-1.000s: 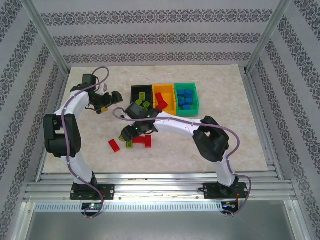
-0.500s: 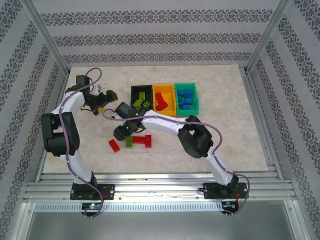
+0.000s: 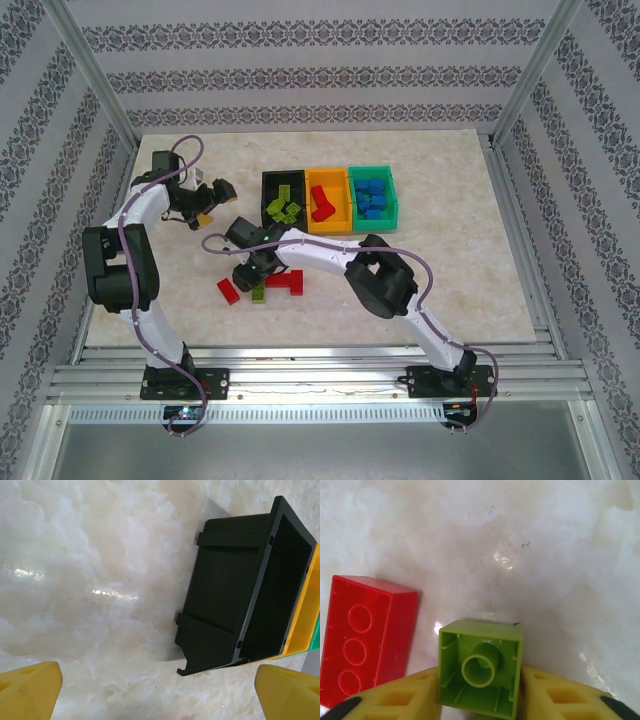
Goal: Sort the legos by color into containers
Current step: Pick up the lego from the bottom-center of the table.
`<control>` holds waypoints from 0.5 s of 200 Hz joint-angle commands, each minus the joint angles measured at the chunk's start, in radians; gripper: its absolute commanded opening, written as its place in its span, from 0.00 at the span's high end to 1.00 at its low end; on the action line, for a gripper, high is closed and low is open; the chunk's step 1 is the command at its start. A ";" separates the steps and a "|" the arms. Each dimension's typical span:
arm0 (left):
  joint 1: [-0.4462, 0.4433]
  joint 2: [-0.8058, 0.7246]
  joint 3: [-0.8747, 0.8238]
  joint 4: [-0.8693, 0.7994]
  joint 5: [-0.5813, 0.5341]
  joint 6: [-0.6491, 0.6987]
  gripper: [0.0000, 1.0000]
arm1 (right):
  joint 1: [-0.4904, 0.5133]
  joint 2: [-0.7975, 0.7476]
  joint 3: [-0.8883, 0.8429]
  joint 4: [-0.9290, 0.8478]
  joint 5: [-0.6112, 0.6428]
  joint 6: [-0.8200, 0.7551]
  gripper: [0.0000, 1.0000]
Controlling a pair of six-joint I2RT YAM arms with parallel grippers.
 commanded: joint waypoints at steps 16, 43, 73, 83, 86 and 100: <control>0.013 0.002 -0.011 0.025 0.025 -0.014 0.01 | 0.005 0.003 0.020 -0.009 0.035 0.000 0.67; 0.013 0.009 -0.016 0.039 0.038 -0.024 0.01 | 0.005 -0.027 0.008 0.002 0.037 0.008 0.68; 0.013 0.013 -0.016 0.041 0.038 -0.024 0.01 | -0.013 -0.076 -0.020 0.016 0.034 0.016 0.68; 0.013 0.013 -0.018 0.044 0.040 -0.024 0.01 | -0.023 -0.102 -0.033 0.017 0.033 0.016 0.68; 0.013 0.013 -0.019 0.044 0.039 -0.024 0.01 | -0.028 -0.108 -0.041 0.020 0.033 0.017 0.68; 0.013 0.013 -0.020 0.036 0.029 -0.018 0.01 | -0.049 -0.159 -0.078 0.044 0.034 0.026 0.68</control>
